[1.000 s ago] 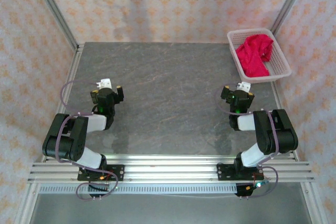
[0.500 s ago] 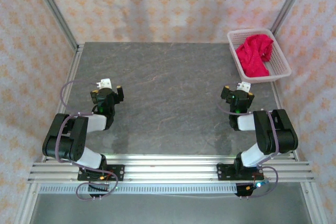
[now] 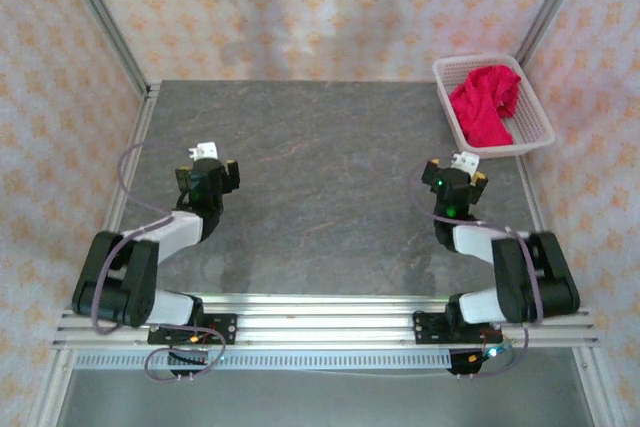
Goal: Fold the inside-out t-shirt
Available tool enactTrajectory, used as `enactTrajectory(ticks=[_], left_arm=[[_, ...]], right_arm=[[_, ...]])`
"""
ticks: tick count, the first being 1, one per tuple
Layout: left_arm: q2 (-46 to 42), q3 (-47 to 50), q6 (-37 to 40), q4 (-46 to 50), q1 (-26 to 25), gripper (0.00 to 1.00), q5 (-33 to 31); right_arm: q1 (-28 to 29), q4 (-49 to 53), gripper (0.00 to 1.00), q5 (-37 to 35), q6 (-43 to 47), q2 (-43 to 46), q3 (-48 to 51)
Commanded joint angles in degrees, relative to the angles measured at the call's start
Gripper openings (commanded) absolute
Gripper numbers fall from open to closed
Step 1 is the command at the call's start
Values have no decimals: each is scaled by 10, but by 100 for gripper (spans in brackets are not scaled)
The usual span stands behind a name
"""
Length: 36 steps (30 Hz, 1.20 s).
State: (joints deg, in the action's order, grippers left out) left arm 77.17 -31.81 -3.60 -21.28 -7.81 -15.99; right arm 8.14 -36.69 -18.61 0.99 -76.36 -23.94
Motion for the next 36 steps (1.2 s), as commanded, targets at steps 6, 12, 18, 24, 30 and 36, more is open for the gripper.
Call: enactTrajectory(ticks=[6, 12, 18, 24, 30, 36], left_arm=[[-155, -63, -71, 260, -32, 100, 91], [-198, -15, -93, 234, -33, 100, 44], [-206, 9, -156, 244, -33, 100, -21], [-215, 15, -205, 266, -33, 100, -111], [-203, 9, -203, 263, -33, 100, -100], [-181, -4, -203, 266, -32, 100, -87]], right_arm=[[-11, 411, 99, -25, -194, -11, -293], [-87, 513, 99, 19, -320, -163, -486], [-152, 603, 96, 86, -387, -332, -667], [-154, 645, 93, 71, -383, -455, -772], [-156, 678, 69, 68, -353, -521, -852], [-156, 679, 2, 65, -337, -471, -856]])
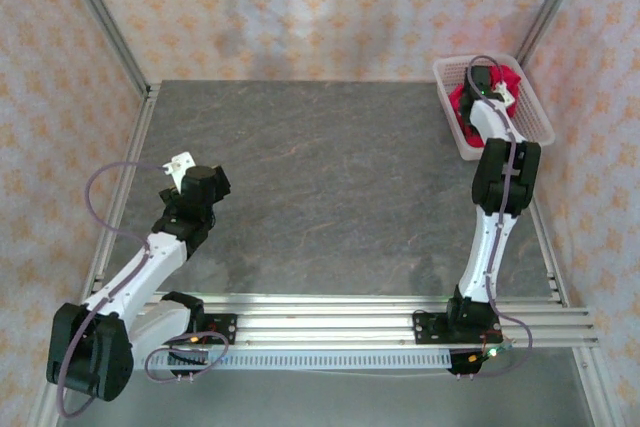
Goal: Fold the inside-out t-shirt
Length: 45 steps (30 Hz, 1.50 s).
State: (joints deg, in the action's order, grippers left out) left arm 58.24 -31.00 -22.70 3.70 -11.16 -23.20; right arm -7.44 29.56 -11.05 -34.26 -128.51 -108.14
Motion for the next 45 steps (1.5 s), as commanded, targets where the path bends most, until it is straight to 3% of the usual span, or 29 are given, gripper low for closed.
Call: enactTrajectory(ticks=[1, 9, 15, 21, 26, 34, 41, 45], left_arm=[[11, -14, -12, 17, 1, 100, -13], [55, -42, -30, 40, 1, 100, -24], [71, -48, -31, 31, 0, 100, 17], [51, -32, -31, 17, 0, 100, 25], [44, -27, -27, 10, 1, 100, 33], [47, -21, -16, -8, 0, 100, 67], [54, -21, -18, -19, 0, 100, 68], [67, -15, -18, -46, 0, 100, 105]], right_arm=[[0, 13, 0, -9, 16, 66, -10], [12, -21, 0, 47, 17, 247, 39], [70, -85, 0, 25, 45, 406, 91], [127, -93, 0, 26, 69, 498, 50], [208, -76, 0, 56, 96, 512, -36], [292, -77, 0, 132, 63, 495, -58], [357, -100, 0, 153, 16, 415, 7], [372, -104, 0, 187, -37, 315, 21]])
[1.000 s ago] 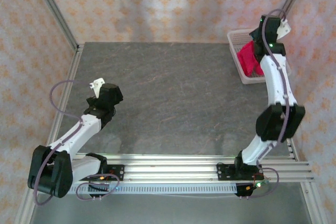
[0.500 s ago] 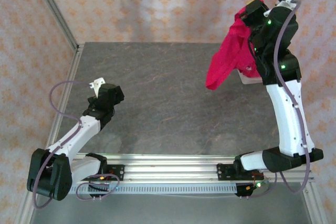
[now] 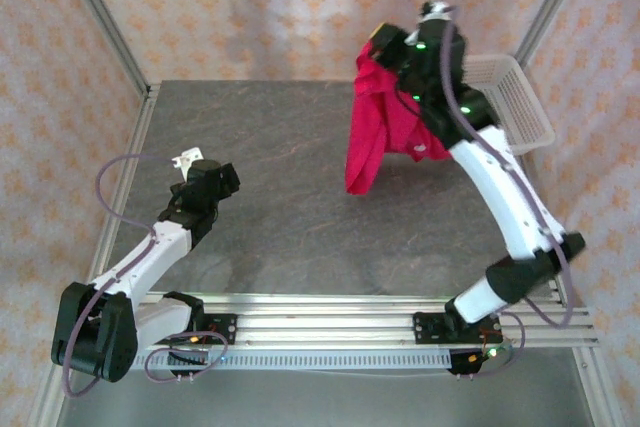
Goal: Fold the inside-out t-shirt
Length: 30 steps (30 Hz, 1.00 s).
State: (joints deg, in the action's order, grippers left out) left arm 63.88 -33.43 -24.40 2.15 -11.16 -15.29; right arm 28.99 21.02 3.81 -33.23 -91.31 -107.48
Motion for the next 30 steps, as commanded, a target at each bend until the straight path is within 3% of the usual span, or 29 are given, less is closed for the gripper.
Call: enactTrajectory(ticks=[1, 4, 7, 11, 16, 19, 24, 30], left_arm=[[13, 8, 0, -36, 0, 100, 46], [19, -20, -3, -15, 0, 100, 149], [23, -20, -33, -33, -15, 93, 248], [54, -26, -53, -58, -84, 91, 260], [176, -84, -59, -81, -172, 83, 271], [258, -136, -75, -83, -211, 80, 283], [361, -215, -99, -67, -239, 80, 277], [452, -305, -131, -43, -244, 64, 272]], right_arm=[[8, -18, 5, 59, -60, -88, 5], [7, 85, 55, 89, -39, -188, -105], [-1, 225, 71, 49, 6, -251, -228], [-19, 284, 73, 8, 48, -230, -201], [-43, 210, 72, -36, 83, -82, 69], [-78, 159, 72, -19, 61, 6, 216], [-117, 111, 70, 9, 41, 111, 373], [-116, 95, 64, 34, 45, 130, 462]])
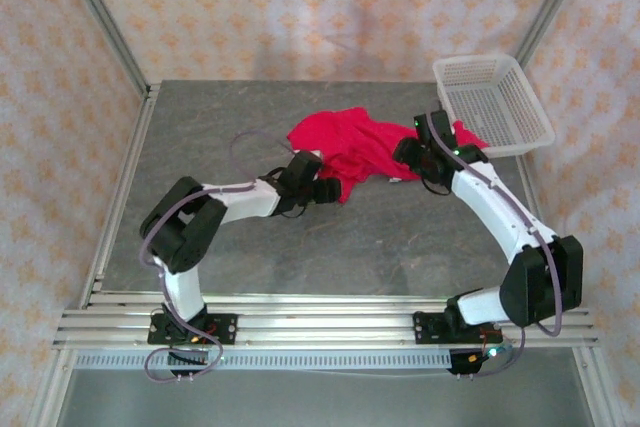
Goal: Fold the inside-out t-shirt
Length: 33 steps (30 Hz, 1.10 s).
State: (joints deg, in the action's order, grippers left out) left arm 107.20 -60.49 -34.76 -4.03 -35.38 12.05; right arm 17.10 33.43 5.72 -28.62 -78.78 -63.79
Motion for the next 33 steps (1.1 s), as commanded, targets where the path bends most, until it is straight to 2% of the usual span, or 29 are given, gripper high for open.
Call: enactTrajectory(ticks=[1, 3, 5, 8, 9, 10, 15, 20, 22, 24, 26, 30, 33], left_arm=[[43, -48, -33, 25, -4, 62, -2], [65, -71, -37, 38, -7, 56, -9], [79, -89, -37, 52, -7, 46, -10], [80, -98, -37, 68, -7, 19, -25], [76, -101, -37, 79, -7, 4, -35], [71, -104, -35, 92, -8, 0, -44], [26, -101, -24, 148, -7, 0, -83], [-29, -85, -20, 172, -7, 0, -102], [-41, -80, -20, 184, -6, 0, -107], [-54, -76, -20, 197, -2, 0, -111], [-73, -66, -21, 211, 5, 0, -117], [-129, -45, -10, 252, 46, 0, -124], [-182, -28, 7, 283, 97, 0, -124]], right_arm=[[2, -32, 62, 17, 2, -1, 34], [2, -37, 58, 19, 8, -12, 44], [2, -44, 57, 17, 13, -29, 47], [2, -63, 57, 21, 16, -65, 41], [2, -71, 57, 22, 16, -80, 35], [2, -78, 57, 24, 16, -100, 28], [0, -103, 58, 33, 3, -207, -23], [-1, -128, 56, 9, -8, -297, -83], [-3, -119, 40, 8, -12, -326, -114], [-4, -109, 14, 7, -15, -332, -130], [-4, -91, 0, 10, -16, -316, -138], [-4, -36, 0, 23, -8, -224, -151], [-4, 26, 0, -1, 0, -137, -183]])
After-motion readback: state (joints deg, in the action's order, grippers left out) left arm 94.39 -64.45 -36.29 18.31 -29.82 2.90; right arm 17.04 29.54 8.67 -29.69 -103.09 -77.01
